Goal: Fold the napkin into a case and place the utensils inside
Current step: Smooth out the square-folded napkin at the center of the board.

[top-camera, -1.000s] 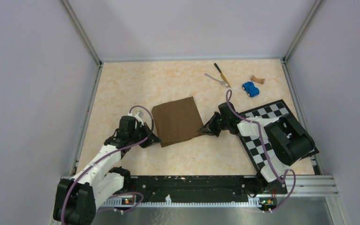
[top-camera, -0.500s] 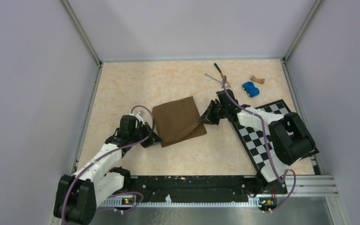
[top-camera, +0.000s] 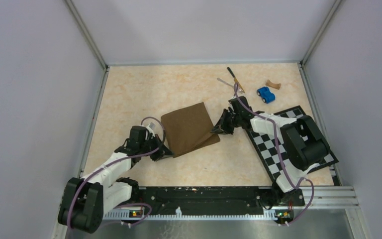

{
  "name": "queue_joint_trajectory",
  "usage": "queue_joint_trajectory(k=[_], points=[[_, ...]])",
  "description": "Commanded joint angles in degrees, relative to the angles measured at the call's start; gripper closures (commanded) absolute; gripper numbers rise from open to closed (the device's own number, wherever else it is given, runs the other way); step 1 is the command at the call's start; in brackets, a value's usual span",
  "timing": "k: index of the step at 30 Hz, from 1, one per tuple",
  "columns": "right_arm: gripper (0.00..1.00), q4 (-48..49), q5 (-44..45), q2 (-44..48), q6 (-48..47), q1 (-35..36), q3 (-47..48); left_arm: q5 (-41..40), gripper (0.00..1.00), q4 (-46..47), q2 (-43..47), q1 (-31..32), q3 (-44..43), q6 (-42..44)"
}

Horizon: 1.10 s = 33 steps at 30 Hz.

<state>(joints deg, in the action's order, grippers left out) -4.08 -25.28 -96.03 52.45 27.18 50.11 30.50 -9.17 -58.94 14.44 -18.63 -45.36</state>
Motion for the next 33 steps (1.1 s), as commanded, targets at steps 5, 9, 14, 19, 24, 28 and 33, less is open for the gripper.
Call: queue_joint_trajectory(k=[5, 9, 14, 19, 24, 28, 33], points=[[1.0, 3.0, -0.4, -0.9, -1.7, -0.9, 0.1, 2.2, 0.98, 5.5, -3.0, 1.1, 0.1, -0.4], [1.0, 2.6, 0.1, 0.1, -2.0, -1.3, 0.1, 2.0, 0.94, 5.6, -3.2, 1.2, 0.0, 0.1], [1.0, 2.1, 0.8, 0.6, -2.8, -1.8, -0.3, 0.7, 0.9, 3.5, -3.6, 1.2, -0.7, 1.5], [1.0, 3.1, 0.8, 0.3, -3.1, -2.3, -0.8, -0.6, 0.78, 0.8, -1.3, 1.2, -1.4, 2.3], [1.0, 2.4, 1.2, 0.8, -3.8, -2.5, -0.4, -2.6, 0.63, -6.2, 1.6, 1.2, -5.0, 4.3], [1.0, 1.4, 2.4, 1.4, -4.9, -2.5, -0.2, -7.5, 0.51, -11.7, 5.6, 1.2, -10.5, 6.0], [1.0, 0.8, 4.3, 1.2, -7.0, -2.5, 0.0, -8.1, 0.55, -8.3, 2.3, 0.9, -16.7, 6.5]])
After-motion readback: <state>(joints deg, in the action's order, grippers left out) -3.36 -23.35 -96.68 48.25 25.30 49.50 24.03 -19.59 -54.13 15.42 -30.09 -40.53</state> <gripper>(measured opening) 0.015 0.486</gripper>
